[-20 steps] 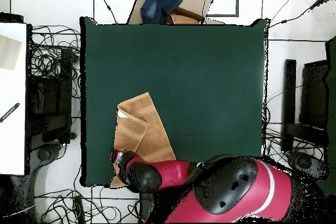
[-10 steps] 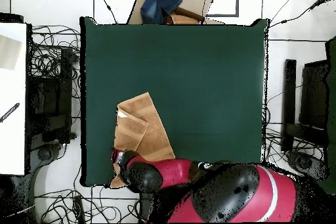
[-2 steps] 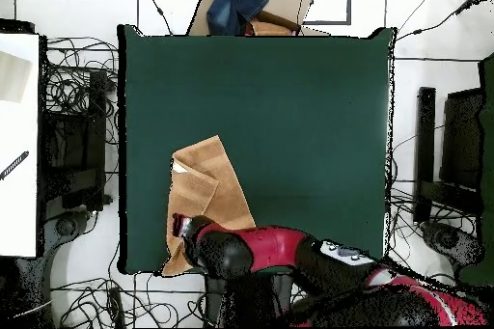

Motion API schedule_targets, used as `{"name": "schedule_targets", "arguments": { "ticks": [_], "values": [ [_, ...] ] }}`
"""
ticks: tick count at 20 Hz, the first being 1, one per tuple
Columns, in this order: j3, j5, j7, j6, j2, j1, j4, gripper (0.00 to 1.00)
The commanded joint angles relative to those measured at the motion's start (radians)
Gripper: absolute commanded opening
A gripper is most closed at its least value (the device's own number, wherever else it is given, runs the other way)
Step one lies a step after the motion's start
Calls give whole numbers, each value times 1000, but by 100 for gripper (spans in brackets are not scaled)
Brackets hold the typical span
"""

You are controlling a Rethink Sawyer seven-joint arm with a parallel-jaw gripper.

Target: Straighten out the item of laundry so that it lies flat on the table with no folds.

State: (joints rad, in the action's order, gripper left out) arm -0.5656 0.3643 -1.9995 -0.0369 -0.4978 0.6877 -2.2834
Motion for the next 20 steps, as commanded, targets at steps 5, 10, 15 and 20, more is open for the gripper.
{"name": "schedule_targets", "arguments": {
  "ticks": [5, 10, 15, 20],
  "values": [
    [-39, 113, -29, -13, 196, 93, 75, 100],
    [-54, 122, -37, 3, 202, 105, 84, 100],
    [-49, 105, -53, 30, 184, 81, 91, 100],
    [-65, 84, -51, 56, 170, 74, 104, 100]
  ]
}}
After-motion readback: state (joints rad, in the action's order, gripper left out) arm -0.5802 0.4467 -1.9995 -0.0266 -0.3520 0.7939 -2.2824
